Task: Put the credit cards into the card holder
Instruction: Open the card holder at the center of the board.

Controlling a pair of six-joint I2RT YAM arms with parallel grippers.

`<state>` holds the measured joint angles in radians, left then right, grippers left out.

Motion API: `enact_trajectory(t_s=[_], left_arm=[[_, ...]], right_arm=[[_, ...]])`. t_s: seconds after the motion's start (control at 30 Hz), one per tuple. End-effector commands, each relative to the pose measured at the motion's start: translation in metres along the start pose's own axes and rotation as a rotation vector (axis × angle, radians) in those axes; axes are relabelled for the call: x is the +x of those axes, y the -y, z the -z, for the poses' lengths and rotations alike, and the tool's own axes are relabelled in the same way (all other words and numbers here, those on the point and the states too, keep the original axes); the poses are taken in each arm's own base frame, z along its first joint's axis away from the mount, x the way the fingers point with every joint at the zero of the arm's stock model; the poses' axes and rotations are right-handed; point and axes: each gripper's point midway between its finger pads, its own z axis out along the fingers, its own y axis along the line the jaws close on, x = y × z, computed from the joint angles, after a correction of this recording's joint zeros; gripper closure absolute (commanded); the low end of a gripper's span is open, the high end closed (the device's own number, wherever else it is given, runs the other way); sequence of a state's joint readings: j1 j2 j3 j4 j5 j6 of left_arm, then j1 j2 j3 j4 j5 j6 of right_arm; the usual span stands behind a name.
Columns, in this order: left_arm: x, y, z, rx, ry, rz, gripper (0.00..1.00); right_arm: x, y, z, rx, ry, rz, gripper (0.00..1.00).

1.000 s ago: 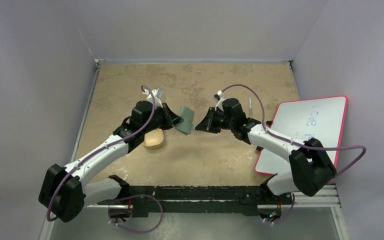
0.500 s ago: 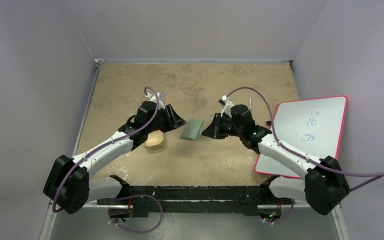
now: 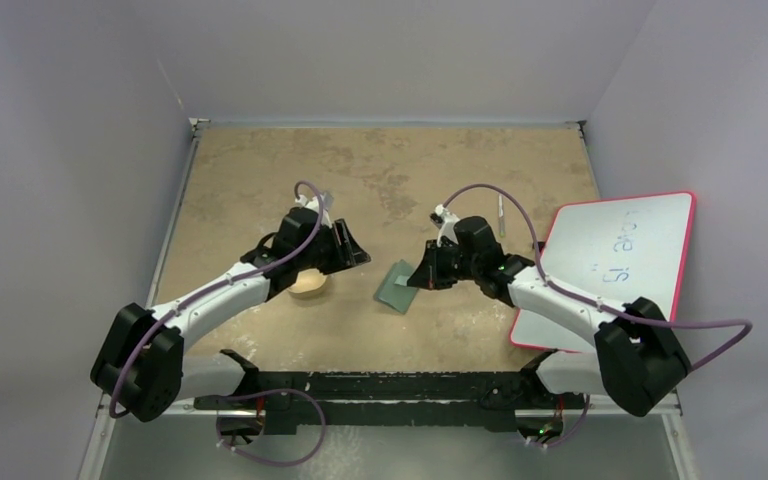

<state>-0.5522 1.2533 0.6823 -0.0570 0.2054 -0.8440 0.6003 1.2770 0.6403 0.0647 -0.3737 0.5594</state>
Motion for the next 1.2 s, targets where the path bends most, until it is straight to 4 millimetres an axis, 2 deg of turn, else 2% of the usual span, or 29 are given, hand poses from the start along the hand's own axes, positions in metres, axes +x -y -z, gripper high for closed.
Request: enact_trajectory(t_s=[0.0,0.1,0.23,0.37,0.43,0.5,0.63,0.93,1.17], left_arm=[[-0.002,-0.002,0.007,-0.016,0.012,-0.061,0.53],[-0.003,-0.003,0.009,-0.025,0.021,-0.070,0.53],[-0.002,-0.005,0.010,-0.051,0.017,-0.064,0.53],[-0.002,0.011,0.011,-0.016,0.009,-0.069,0.54],[-0.003,0.018,0.010,-0.012,0.013,-0.080,0.54],[-0.002,0.019,0.007,-0.031,0.017,-0.088,0.54],[0.007,0.023,-0.004,-0.023,0.002,-0.093,0.54],[0.020,0.028,-0.037,-0.046,-0.049,-0.144,0.54],[0.034,0.025,-0.058,-0.063,-0.106,-0.178,0.54]], right_arm=[[-0.021,-0.029,0.005,-0.104,0.031,0.071,1.00],[-0.011,-0.022,0.010,-0.064,-0.009,0.055,1.00],[-0.008,0.008,0.023,0.107,0.040,0.024,1.00],[0.010,0.039,0.031,0.242,0.011,0.007,1.00],[0.018,0.048,0.031,0.270,-0.006,-0.005,1.00],[0.021,0.050,0.031,0.283,-0.004,-0.048,1.00],[0.024,0.076,0.039,0.458,0.009,-0.144,1.00],[0.039,0.098,0.044,0.581,0.006,-0.258,1.00],[0.041,0.104,0.051,0.625,0.049,-0.304,1.00]])
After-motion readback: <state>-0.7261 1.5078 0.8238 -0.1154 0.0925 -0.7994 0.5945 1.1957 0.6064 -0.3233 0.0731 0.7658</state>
